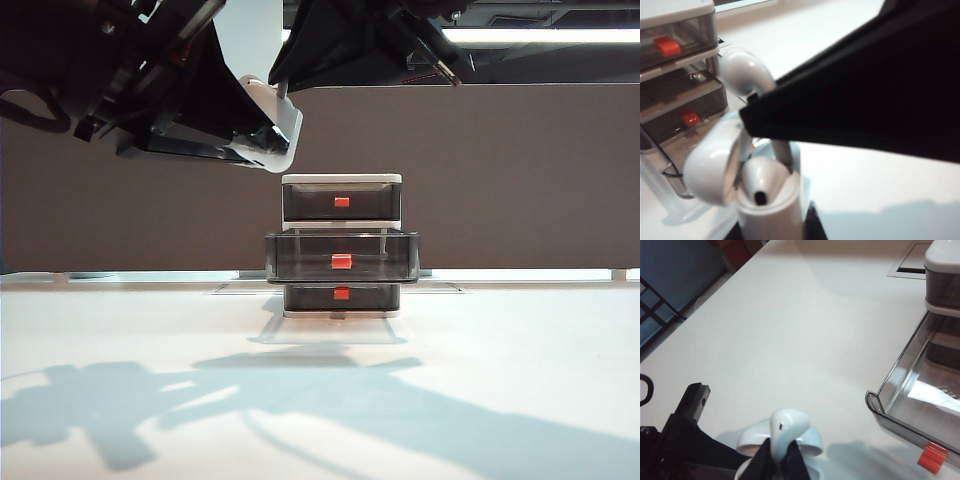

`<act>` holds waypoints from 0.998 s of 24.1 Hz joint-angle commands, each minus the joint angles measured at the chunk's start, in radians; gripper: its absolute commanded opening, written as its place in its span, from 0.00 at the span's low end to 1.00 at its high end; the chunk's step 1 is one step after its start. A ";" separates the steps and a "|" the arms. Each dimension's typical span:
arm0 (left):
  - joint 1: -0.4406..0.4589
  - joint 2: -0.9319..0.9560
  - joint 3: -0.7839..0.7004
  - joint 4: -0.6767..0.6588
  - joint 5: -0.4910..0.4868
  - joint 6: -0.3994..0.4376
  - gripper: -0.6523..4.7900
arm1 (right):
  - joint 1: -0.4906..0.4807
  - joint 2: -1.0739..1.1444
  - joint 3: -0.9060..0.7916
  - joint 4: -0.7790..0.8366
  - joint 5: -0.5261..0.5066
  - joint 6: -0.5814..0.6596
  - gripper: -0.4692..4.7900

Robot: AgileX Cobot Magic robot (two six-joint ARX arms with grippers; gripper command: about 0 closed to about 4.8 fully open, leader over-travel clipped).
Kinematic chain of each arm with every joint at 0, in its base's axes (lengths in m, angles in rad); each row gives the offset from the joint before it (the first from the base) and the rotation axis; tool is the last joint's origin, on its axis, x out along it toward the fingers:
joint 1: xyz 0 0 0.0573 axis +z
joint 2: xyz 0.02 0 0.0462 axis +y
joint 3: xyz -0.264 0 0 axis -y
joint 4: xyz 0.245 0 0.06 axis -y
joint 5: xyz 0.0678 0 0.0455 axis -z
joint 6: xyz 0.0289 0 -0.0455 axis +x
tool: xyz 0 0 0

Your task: Pick up the earphone case on the table, open the lid, insert the wireless earphone on the table into it, close the lid, put the earphone case into the second layer of the drawer, and finally close the drawer.

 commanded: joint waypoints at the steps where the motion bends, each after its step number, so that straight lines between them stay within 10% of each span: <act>1: 0.000 -0.003 0.003 0.014 0.003 0.016 0.14 | 0.002 -0.008 -0.002 0.033 0.000 0.009 0.10; 24: 0.000 -0.003 0.003 0.015 0.003 0.008 0.14 | 0.003 -0.008 -0.002 -0.024 -0.005 -0.047 0.09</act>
